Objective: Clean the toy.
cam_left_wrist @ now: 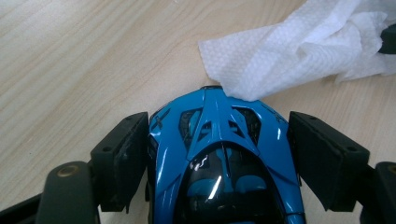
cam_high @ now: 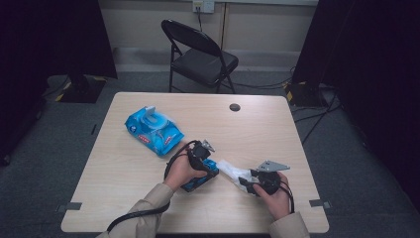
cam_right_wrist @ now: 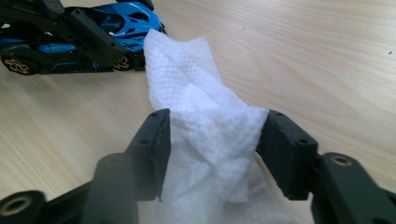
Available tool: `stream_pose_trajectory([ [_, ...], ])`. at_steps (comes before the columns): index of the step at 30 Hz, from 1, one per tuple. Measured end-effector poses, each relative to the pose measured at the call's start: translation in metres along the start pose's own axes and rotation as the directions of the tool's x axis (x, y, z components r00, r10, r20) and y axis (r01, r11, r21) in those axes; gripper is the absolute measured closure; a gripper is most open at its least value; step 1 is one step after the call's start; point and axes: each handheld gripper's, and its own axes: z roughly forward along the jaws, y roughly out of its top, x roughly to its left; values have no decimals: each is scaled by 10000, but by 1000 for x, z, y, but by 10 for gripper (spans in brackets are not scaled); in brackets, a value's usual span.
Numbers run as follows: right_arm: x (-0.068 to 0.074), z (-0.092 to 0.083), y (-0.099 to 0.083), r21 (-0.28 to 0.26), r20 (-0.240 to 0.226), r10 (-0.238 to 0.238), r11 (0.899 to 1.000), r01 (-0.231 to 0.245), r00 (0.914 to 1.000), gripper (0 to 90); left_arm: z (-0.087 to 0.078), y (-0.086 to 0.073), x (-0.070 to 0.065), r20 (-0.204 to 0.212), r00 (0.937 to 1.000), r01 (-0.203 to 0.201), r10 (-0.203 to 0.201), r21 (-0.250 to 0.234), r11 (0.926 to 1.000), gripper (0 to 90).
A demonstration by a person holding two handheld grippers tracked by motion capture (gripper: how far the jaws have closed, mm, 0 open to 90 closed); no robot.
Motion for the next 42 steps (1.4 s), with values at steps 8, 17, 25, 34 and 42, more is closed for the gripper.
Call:
stream_pose_trajectory([
  [8, 0, 5, -3, 363, 190, -228, 9991, 221, 9996, 614, 2, 0, 0, -12, 10000, 57, -57, -8, 10000, 224],
  [17, 1, 5, -3, 332, 313, -345, 9989, 335, 9989, 627, 4, 1, -2, -139, 9999, 78, -78, 10, 10000, 224],
  [25, 1, 5, -4, 319, 323, -346, 9989, 336, 9989, 623, 5, 2, -4, -342, 9993, -118, 124, 169, 9998, 223],
  [34, 0, 5, -4, 305, 303, -326, 9990, 317, 9990, 620, 6, 2, -5, -385, 9991, -164, 171, 187, 9997, 222],
  [42, 1, 5, -4, 304, 299, -334, 9990, 325, 9990, 618, 6, 2, -6, -499, 9986, -150, 160, 196, 9997, 226],
])
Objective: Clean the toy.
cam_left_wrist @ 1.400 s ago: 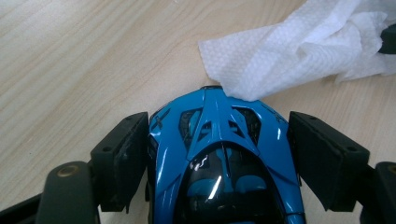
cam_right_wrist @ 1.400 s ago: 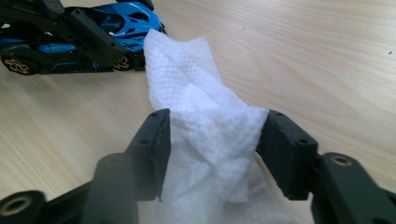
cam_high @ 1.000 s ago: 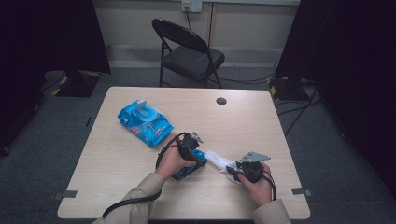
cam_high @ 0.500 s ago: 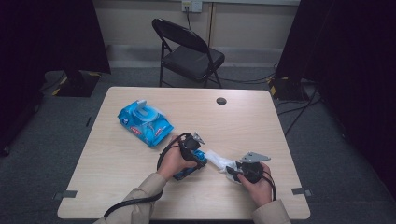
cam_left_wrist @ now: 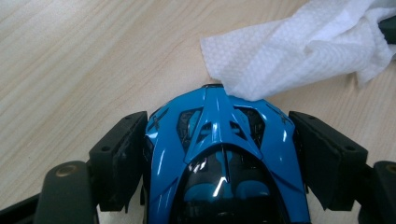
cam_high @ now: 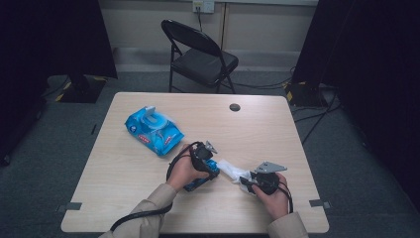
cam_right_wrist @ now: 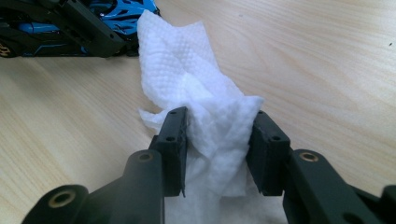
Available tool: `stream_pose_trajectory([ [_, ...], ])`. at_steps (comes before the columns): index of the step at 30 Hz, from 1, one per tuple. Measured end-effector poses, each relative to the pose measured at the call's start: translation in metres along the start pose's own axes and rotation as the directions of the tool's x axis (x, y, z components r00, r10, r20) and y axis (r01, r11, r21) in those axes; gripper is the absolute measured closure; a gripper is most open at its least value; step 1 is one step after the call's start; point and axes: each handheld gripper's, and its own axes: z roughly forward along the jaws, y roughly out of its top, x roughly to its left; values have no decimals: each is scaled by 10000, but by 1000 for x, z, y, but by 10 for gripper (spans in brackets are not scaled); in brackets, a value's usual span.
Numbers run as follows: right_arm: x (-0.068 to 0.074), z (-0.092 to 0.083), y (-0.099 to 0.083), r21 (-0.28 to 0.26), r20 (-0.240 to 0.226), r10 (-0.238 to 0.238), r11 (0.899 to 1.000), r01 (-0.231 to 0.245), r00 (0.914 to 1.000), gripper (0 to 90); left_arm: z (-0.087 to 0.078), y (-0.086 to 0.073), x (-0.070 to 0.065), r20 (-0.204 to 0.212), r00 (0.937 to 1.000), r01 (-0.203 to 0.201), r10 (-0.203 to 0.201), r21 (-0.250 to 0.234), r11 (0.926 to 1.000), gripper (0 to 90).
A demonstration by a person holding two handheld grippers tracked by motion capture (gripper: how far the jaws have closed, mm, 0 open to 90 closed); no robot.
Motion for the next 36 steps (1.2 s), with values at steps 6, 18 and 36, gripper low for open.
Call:
stream_pose_trajectory([
  [6, 0, 0, 0, -7, -4, 19, 10000, -19, 10000, 618, 0, -1, -2, -138, 9996, 235, -238, -183, 9996, 254],
  [18, -1, 0, 0, -18, -62, 53, 10000, -53, 10000, 618, -12, -2, 4, 324, 9980, 551, -534, -547, 9970, 262],
  [36, -1, 0, 0, -24, -30, 103, 9999, -103, 9999, 619, -44, -2, 12, 648, 9947, 896, -796, -1712, 9812, 264],
])
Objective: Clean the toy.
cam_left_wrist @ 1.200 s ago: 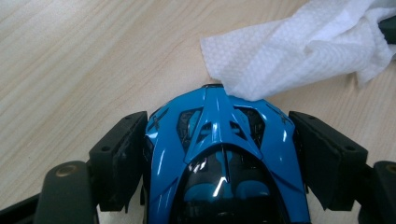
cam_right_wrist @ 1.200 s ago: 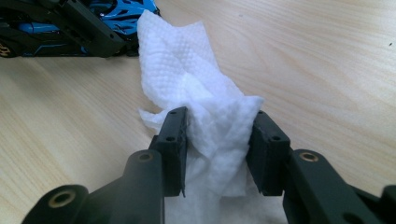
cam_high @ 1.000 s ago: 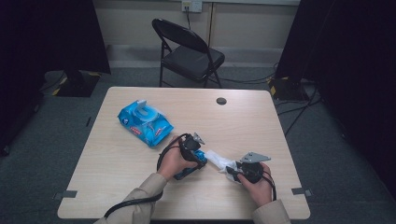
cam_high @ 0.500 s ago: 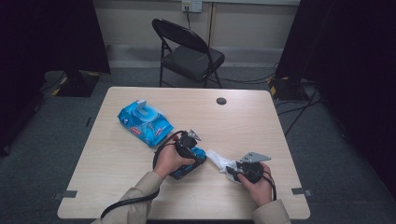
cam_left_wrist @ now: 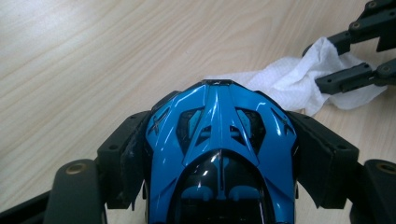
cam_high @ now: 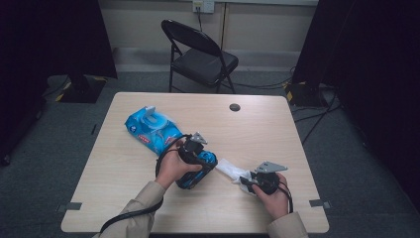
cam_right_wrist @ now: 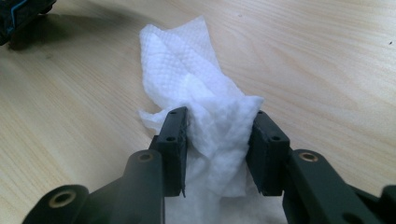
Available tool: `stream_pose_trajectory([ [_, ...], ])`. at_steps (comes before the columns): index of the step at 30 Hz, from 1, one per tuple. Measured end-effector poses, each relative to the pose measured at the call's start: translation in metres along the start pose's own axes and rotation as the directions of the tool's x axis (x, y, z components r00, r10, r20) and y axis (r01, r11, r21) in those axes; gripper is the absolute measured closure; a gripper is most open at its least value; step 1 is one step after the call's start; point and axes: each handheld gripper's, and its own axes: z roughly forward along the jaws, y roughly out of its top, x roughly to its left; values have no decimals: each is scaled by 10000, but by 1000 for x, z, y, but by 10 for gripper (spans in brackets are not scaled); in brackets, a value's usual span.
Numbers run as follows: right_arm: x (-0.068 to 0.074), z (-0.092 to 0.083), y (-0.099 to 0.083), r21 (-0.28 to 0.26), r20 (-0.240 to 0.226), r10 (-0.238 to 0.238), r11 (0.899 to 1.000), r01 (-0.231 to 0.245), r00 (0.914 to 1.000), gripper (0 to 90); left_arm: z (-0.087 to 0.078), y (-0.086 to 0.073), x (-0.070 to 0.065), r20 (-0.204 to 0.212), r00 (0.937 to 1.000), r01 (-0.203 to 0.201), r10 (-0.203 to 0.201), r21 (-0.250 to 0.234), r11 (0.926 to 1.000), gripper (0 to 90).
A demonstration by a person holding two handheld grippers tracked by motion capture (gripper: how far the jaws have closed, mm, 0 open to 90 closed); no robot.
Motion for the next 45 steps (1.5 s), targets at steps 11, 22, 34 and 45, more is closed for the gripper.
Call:
stream_pose_trajectory([
  [11, 0, 0, 0, -12, -20, 20, 10000, -20, 10000, 617, 16, -1, -1, -64, 9999, -127, 133, 816, 9966, 264],
  [22, 0, 0, 0, 1, -29, 2, 10000, -2, 10000, 611, 37, -8, -8, -255, 9967, -709, 771, 1885, 9795, 261],
  [34, 0, 0, 0, 7, -38, 7, 10000, -7, 10000, 601, 40, -9, -7, -144, 9956, -882, 925, 1858, 9786, 237],
  [45, 0, 0, 0, 6, -47, 13, 10000, -13, 10000, 599, 37, -10, -5, -15, 9968, -781, 802, 2060, 9754, 174],
])
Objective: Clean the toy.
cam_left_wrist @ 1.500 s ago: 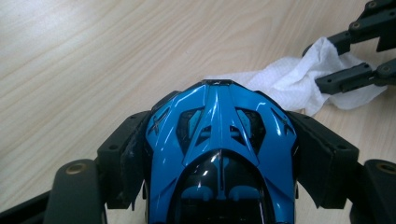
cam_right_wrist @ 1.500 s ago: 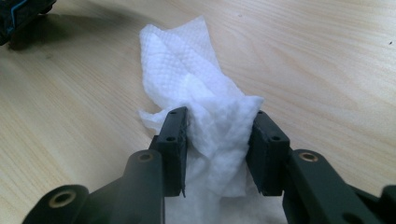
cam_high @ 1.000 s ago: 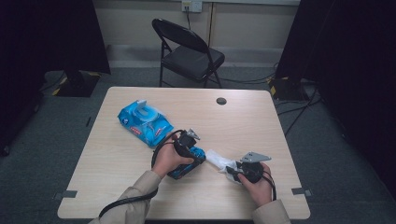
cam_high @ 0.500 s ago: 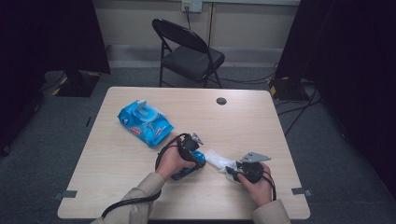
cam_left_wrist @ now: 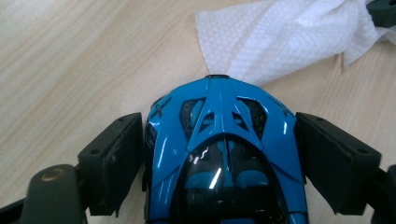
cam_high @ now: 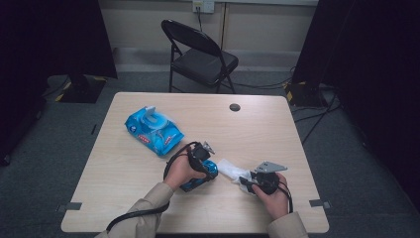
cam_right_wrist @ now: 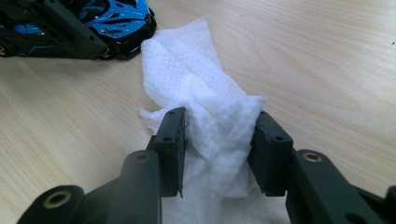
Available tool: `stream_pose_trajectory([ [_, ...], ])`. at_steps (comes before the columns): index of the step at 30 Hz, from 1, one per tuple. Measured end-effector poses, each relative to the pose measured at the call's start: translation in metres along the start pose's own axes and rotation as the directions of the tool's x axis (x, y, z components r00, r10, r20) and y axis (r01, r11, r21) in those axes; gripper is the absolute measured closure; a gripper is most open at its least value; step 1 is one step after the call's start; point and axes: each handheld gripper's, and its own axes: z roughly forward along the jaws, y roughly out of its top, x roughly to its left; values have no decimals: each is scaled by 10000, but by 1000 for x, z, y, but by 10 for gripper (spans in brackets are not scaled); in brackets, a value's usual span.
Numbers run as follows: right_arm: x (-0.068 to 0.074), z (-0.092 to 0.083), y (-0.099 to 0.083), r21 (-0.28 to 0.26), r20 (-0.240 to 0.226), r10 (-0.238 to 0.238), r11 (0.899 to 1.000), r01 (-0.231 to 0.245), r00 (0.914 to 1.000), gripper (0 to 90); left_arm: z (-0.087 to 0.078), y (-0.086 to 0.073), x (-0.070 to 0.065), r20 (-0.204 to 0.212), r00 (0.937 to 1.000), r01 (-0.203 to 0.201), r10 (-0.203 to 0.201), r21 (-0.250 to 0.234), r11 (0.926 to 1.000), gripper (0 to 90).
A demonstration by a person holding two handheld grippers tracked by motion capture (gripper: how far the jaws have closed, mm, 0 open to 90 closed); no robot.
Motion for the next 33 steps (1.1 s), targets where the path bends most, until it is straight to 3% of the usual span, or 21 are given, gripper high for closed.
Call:
stream_pose_trajectory([
  [8, 0, 0, 0, -3, 32, -41, 10000, 41, 10000, 598, 1, -1, -2, -214, 9994, -272, 272, -22, 9996, 178],
  [11, 1, 0, 0, 6, 45, -44, 10000, 44, 10000, 598, 0, 1, -4, -216, 9991, -375, 377, 108, 9992, 235],
  [20, 1, 0, 0, 3, 56, -43, 10000, 43, 10000, 599, 0, 0, -7, -386, 9988, -314, 317, 88, 9995, 245],
  [27, 1, 0, 0, -2, 47, -44, 10000, 44, 10000, 600, -4, -3, -3, -182, 9998, 46, -53, -415, 9991, 248],
  [33, 0, 0, 0, -13, 52, 7, 10000, -7, 10000, 612, -28, -1, 0, -112, 9998, 121, -136, -1288, 9916, 254],
])
